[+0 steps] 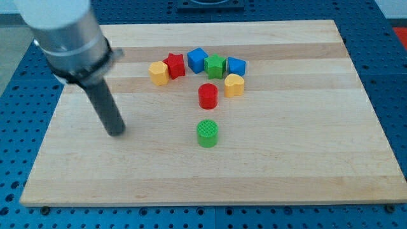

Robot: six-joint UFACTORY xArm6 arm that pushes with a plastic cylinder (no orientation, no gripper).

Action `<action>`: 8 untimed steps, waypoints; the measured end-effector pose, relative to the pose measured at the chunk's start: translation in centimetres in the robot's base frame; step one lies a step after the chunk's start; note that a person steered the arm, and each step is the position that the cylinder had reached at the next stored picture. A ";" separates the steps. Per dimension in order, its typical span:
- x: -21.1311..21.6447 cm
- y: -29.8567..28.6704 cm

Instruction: Slightly move the red circle to the top left of the green circle

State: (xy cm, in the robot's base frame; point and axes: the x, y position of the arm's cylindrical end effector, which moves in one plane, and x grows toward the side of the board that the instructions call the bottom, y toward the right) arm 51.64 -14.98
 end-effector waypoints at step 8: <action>-10.7 17.5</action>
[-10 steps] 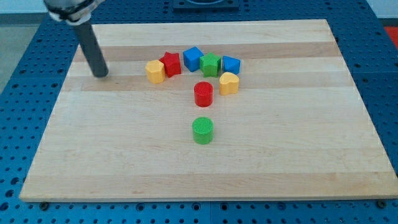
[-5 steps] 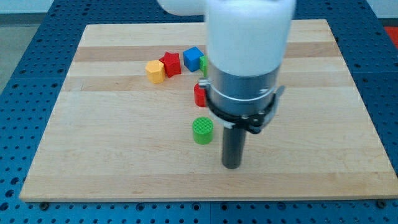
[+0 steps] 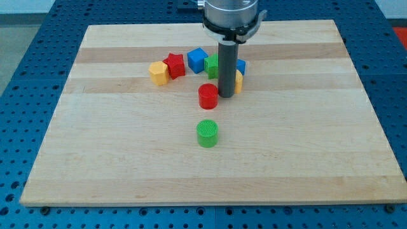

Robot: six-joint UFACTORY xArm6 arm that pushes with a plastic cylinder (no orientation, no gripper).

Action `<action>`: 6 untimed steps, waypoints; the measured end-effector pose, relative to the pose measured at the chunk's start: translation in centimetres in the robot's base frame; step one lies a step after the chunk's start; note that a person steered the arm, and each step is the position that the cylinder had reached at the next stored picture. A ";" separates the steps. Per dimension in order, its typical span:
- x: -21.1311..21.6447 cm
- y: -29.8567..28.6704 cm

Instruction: Slightly move the red circle to the top left of the green circle

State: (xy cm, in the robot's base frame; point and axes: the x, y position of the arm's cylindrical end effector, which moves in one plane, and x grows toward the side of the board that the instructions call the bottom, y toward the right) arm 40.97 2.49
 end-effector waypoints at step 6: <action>-0.6 -3.8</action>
